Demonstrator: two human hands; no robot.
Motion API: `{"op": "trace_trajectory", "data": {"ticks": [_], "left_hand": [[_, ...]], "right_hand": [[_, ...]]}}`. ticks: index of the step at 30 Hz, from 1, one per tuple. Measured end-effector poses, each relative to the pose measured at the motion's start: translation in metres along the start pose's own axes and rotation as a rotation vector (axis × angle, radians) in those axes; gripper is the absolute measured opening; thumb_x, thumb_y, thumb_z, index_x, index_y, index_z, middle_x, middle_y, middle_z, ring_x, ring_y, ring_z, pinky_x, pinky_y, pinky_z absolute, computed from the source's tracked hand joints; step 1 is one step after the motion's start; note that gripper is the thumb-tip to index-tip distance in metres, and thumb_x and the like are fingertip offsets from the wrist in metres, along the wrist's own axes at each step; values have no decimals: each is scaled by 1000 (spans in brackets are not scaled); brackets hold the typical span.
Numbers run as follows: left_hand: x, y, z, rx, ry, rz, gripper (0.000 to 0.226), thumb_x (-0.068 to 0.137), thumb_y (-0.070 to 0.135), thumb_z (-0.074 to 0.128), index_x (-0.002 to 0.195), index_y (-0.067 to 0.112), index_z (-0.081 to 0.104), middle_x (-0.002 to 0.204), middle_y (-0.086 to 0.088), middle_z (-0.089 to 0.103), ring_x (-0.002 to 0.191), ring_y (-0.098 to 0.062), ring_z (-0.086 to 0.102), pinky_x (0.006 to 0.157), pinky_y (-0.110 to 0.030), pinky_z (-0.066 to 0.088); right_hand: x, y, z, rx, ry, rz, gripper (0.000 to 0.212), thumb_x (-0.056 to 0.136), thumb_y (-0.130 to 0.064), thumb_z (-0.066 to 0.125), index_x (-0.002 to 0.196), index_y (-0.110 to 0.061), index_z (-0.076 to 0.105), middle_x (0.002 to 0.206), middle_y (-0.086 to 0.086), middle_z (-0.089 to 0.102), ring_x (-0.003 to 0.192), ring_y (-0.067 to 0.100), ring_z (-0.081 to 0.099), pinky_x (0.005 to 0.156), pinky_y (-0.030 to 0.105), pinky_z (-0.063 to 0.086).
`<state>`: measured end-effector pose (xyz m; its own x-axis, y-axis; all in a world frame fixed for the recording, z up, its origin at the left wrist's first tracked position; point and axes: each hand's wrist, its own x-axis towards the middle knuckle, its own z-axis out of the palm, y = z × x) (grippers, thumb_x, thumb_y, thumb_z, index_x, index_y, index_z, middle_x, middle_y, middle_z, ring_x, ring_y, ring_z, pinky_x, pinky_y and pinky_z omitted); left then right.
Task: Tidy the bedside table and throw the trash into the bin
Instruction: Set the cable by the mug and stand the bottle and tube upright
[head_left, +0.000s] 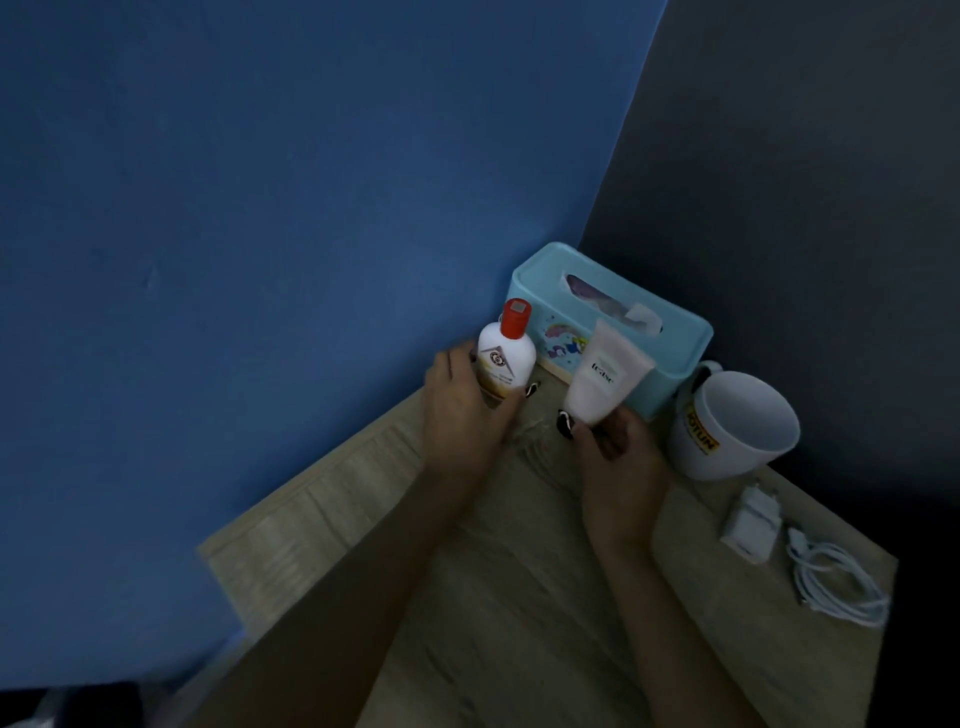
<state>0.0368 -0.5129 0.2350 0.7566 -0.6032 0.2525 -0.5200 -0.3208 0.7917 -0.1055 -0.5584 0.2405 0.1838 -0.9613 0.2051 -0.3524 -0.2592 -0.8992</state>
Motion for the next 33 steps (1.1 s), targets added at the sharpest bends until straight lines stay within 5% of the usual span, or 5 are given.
{"op": "trace_trajectory", "data": {"ticks": [4,15,20,25,33], "left_hand": [[5,-1,5,-36,-8,29,64,78,36,73,132,12,47,121,-6,53,111,-16,50,87,-21,38],[15,0,15,-19,-35,117,62,80,37,70,132,11,48,121,-8,54,108,-16,53,82,-19,38],[13,-1,16,18,-27,115,63,81,36,70,133,10,46,123,-9,53,108,-16,53,81,-19,38],[13,-3,17,9,-25,137,64,82,37,69,135,9,46,124,-10,53,110,-17,54,84,-20,39],[13,-2,16,-3,-33,129,68,82,39,68,138,11,43,125,-8,52,110,-17,53,83,-19,37]], "right_hand": [[9,-4,4,-19,-47,-7,35,86,-18,68,120,-15,62,107,-12,62,97,-1,57,73,0,39],[16,8,12,-50,-33,-33,34,88,-21,66,121,-15,63,113,-2,70,98,2,61,77,-1,39],[14,10,13,-55,-21,-57,32,87,-23,67,118,-13,65,109,-2,71,96,4,63,82,12,48],[15,10,12,-61,-13,-62,30,87,-22,67,116,-13,66,106,-3,71,92,0,61,75,-1,39],[14,10,11,-102,-18,-68,30,89,-23,66,117,-13,64,107,-3,70,93,0,60,76,5,41]]}}
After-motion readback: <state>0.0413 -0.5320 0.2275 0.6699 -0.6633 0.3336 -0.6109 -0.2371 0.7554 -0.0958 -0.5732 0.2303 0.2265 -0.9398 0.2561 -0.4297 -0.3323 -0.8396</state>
